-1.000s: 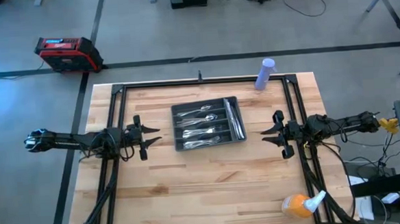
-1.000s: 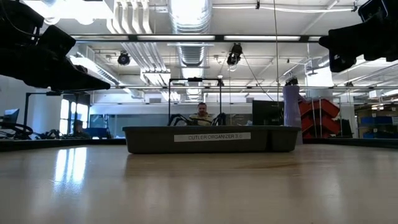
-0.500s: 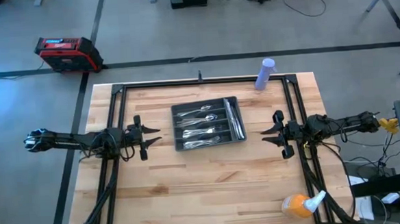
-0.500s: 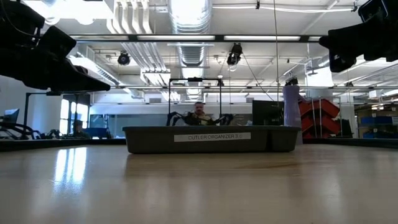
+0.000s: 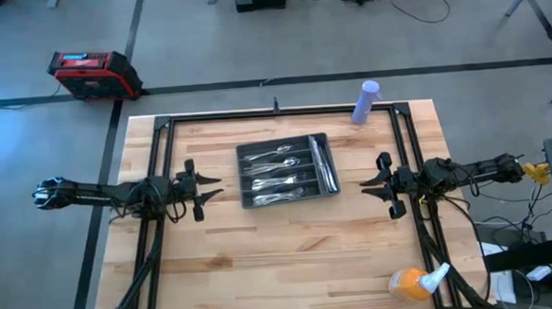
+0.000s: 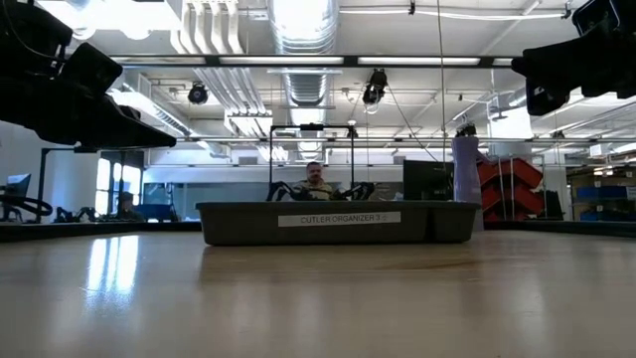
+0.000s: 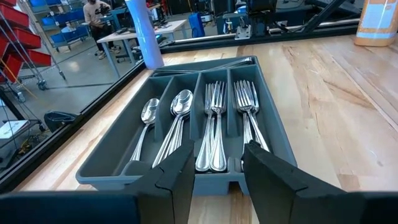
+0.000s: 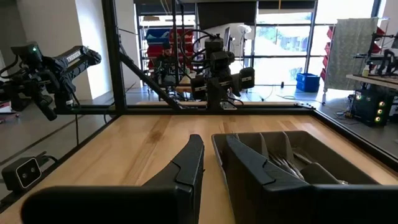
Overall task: Sort silverware
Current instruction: Return to Home Position
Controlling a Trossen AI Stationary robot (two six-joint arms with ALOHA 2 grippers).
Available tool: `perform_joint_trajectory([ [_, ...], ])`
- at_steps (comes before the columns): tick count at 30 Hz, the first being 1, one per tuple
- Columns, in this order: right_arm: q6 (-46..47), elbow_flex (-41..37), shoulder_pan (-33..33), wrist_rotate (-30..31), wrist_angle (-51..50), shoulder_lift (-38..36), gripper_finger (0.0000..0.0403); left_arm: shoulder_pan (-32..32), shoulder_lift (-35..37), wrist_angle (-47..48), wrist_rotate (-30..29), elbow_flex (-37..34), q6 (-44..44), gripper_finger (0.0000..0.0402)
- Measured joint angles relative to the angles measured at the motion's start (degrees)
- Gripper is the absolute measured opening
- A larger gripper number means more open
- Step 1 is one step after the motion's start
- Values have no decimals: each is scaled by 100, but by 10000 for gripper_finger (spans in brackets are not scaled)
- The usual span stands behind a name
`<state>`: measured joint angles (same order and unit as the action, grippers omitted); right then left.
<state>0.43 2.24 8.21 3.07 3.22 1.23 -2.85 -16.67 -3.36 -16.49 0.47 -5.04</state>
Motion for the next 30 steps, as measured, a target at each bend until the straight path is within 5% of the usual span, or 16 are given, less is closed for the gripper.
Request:
perform_joint_trajectory([
  [30,0,0,0,1,1,-1,77,2,-53,2,2,0,0,131],
])
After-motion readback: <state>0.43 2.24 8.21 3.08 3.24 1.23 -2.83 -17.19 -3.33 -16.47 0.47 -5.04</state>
